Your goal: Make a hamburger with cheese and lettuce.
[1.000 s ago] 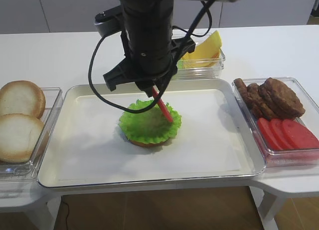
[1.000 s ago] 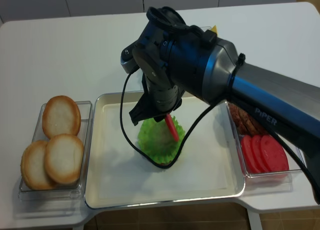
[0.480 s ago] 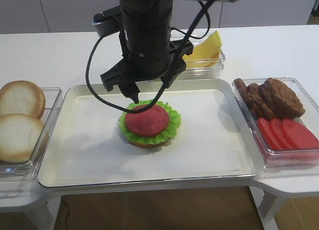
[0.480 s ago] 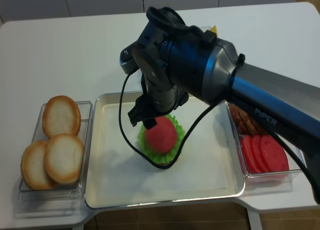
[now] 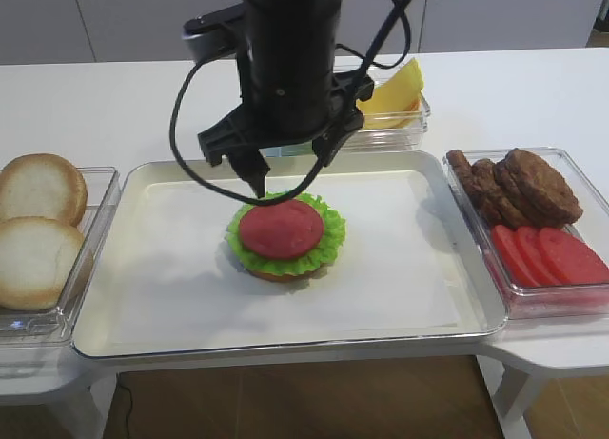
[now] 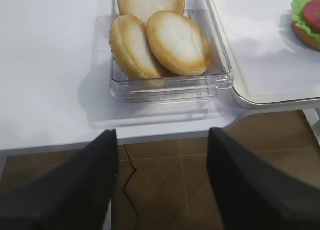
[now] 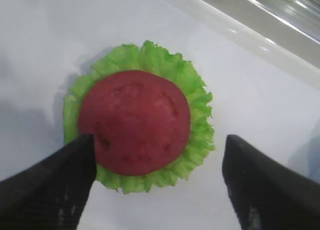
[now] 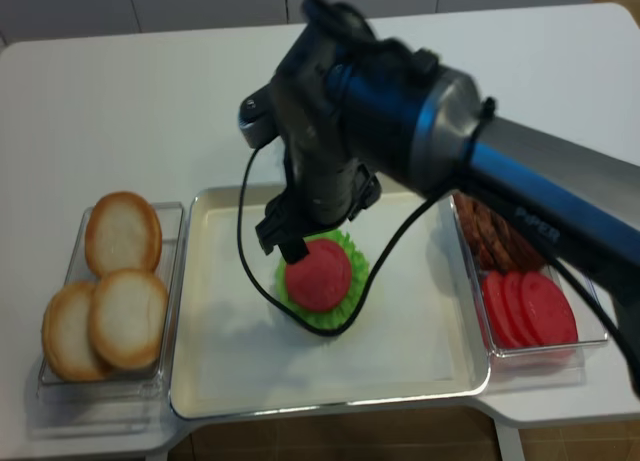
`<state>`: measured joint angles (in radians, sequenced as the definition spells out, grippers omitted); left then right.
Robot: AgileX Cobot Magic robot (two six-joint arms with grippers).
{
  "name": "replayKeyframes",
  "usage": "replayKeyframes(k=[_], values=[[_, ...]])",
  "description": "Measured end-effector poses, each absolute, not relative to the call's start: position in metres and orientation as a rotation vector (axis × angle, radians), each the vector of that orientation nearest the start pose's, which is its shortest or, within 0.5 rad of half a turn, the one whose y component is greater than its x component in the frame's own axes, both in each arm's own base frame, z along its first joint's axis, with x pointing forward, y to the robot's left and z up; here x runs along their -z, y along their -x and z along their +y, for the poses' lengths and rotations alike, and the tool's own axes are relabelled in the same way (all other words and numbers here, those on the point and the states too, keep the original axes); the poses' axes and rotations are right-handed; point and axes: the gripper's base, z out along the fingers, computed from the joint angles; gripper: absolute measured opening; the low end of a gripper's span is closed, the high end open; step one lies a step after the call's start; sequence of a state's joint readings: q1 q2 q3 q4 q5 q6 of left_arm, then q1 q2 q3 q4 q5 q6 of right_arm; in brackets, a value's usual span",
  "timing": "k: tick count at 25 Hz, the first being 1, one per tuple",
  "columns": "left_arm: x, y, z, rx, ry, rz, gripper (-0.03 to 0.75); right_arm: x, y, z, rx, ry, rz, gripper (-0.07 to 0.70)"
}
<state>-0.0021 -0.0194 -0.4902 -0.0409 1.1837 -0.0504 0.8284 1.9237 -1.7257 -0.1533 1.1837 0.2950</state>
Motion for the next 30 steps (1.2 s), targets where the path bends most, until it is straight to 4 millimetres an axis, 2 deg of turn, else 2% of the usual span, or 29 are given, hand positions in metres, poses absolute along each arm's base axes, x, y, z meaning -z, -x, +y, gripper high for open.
replayKeyframes(k=[3,6,12,16,19,23,27,30], values=[[-0.265,0.012,-0.003,0.080,0.047,2.158,0.424,-0.290,-0.300,0.274,-0.089,0.743,2.752,0.580],[-0.265,0.012,-0.003,0.080,0.047,2.158,0.424,-0.301,-0.316,0.245,-0.137,0.647,2.780,0.554],[-0.265,0.012,-0.003,0.080,0.047,2.158,0.424,-0.322,-0.344,0.178,-0.149,0.443,2.788,0.542],[-0.265,0.012,-0.003,0.080,0.047,2.158,0.424,-0.325,-0.350,0.133,-0.135,0.316,2.810,0.538],[-0.265,0.012,-0.003,0.080,0.047,2.158,0.424,-0.328,-0.345,0.103,-0.145,0.227,2.824,0.521],[-0.265,0.012,-0.003,0.080,0.047,2.158,0.424,-0.331,-0.328,0.067,-0.144,0.111,2.841,0.511],[-0.265,0.012,-0.003,0.080,0.047,2.158,0.424,-0.330,-0.298,0.043,-0.128,0.024,2.857,0.510],[-0.265,0.012,-0.003,0.080,0.047,2.158,0.424,-0.330,-0.268,0.035,-0.128,0.005,2.855,0.509]])
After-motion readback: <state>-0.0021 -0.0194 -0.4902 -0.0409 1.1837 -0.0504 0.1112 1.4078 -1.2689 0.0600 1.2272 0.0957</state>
